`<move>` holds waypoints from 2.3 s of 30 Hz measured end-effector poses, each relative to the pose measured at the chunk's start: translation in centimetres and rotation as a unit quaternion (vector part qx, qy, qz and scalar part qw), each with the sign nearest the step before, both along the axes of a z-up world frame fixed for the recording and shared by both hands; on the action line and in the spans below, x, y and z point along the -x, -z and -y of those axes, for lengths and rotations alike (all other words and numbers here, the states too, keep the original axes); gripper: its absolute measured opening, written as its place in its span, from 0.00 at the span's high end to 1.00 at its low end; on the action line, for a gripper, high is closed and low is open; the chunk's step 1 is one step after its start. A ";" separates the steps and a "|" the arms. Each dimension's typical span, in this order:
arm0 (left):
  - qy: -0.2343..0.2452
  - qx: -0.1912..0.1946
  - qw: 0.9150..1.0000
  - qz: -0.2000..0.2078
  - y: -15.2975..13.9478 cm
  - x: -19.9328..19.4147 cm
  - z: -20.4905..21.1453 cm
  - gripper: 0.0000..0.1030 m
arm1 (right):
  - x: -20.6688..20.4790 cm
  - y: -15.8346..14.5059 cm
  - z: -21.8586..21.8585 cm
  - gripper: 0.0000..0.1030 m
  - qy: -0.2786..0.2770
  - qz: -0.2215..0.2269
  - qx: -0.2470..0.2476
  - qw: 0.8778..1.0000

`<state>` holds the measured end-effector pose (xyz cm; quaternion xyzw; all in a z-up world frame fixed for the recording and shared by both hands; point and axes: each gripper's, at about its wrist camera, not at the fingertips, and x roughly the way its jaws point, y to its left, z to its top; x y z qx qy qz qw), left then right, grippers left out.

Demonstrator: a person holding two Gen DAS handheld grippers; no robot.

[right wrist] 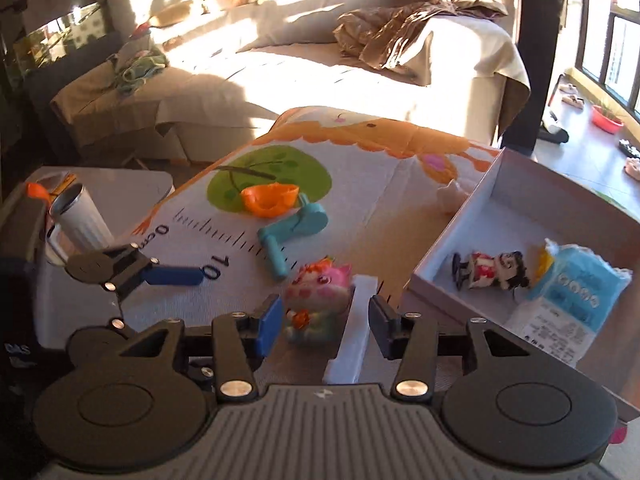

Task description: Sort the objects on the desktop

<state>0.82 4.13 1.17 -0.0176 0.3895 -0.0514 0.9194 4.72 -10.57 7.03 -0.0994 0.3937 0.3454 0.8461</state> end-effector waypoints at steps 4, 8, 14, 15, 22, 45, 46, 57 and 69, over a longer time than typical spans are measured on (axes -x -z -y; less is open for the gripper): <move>-0.015 0.021 0.999 -0.023 -1.3 0.9 0.8 0.00 | -0.5 1.1 3.2 0.78 0.043 -0.044 -0.053 0.997; 0.018 0.016 0.999 -0.025 -1.7 0.2 3.4 0.00 | 1.7 2.0 8.5 0.78 0.150 -0.021 -0.060 0.987; 0.020 -0.035 0.999 -0.009 -1.3 0.0 6.0 0.00 | 6.8 3.6 12.0 0.46 0.181 -0.030 -0.105 0.977; 0.015 -0.040 0.999 -0.006 -1.4 -0.1 6.2 0.00 | 8.0 3.6 11.6 0.37 0.163 -0.028 -0.116 0.979; -0.035 -0.067 0.997 0.011 -3.1 -0.4 5.7 0.00 | 11.3 4.9 5.6 0.20 0.038 -0.036 -0.116 0.992; 0.054 -0.030 0.998 -0.020 0.3 -6.9 13.2 0.00 | 9.9 4.5 17.5 0.16 0.227 0.033 -0.052 0.972; 0.049 -0.026 0.998 -0.017 0.3 -6.9 12.7 0.01 | 9.7 4.7 17.3 0.16 0.222 0.029 -0.050 0.973; 0.176 -0.012 0.984 -0.013 -0.1 -0.9 10.7 0.17 | 10.0 5.9 14.0 0.27 0.183 0.048 0.008 0.982; 0.181 -0.078 0.980 0.006 -1.0 2.9 8.9 0.04 | 13.6 4.2 14.7 0.10 0.156 0.086 0.069 0.982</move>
